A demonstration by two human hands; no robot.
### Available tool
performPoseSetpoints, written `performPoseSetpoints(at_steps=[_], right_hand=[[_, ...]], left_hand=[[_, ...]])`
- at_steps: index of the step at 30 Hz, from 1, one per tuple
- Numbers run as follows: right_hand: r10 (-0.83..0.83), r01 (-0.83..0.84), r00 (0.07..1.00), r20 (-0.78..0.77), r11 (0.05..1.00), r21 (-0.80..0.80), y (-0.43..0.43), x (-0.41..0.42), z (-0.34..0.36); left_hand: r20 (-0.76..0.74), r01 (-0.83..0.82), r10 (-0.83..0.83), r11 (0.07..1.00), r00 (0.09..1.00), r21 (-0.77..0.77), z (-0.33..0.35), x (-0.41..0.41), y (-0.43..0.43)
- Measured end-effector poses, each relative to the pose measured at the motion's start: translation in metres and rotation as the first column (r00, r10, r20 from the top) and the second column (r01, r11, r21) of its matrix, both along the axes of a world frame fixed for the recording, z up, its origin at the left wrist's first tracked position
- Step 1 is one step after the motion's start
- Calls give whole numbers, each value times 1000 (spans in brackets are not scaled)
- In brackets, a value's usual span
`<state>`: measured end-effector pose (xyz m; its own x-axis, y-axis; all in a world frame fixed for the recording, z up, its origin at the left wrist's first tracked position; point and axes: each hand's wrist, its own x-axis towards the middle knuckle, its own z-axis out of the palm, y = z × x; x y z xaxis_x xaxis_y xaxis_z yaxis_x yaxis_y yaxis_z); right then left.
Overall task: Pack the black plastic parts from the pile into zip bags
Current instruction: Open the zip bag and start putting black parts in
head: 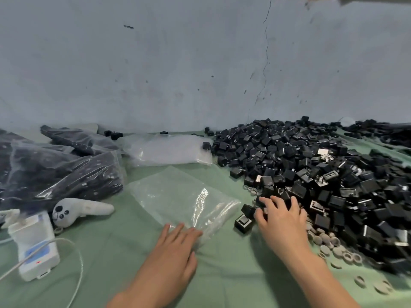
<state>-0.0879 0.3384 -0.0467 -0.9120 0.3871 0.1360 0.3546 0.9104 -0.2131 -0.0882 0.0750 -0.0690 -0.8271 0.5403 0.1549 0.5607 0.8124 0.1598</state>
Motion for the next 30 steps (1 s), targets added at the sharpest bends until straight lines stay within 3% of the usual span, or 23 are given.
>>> performPoseSetpoints(at_steps=[4, 7, 10, 13, 15, 18, 21, 25, 30], right_hand=[[60, -62, 997, 38, 996, 65, -10, -7, 2], [122, -120, 992, -21, 988, 93, -14, -7, 3], [234, -239, 948, -215, 971, 1, -12, -6, 6], [171, -270, 887, -429, 946, -181, -9, -6, 12], [94, -184, 877, -471, 972, -149, -6, -8, 13], [19, -44, 979, -202, 992, -119, -3, -10, 8], [57, -53, 998, 22, 989, -136, -3, -11, -2], [91, -98, 995, -50, 985, -146, -10, -12, -1], [190, -192, 981, -25, 970, -147, -20, -17, -3]], left_hand=[[-1, -137, 137, 991, 991, 2, 2, -11, -18], [-18, -270, 270, 962, 963, -27, 4, -24, -38], [-23, -336, 336, 942, 941, 21, 8, -27, -48], [22, -302, 302, 953, 953, 15, 7, -25, -45], [8, -243, 243, 970, 970, 23, 6, -23, -41], [60, -216, 208, 957, 976, 195, 9, -25, -40], [127, -266, 236, 898, 963, 351, 13, -30, -45], [47, -315, 317, 896, 947, 314, 17, -42, -67], [170, -304, 257, 870, 951, 388, 26, -42, -78]])
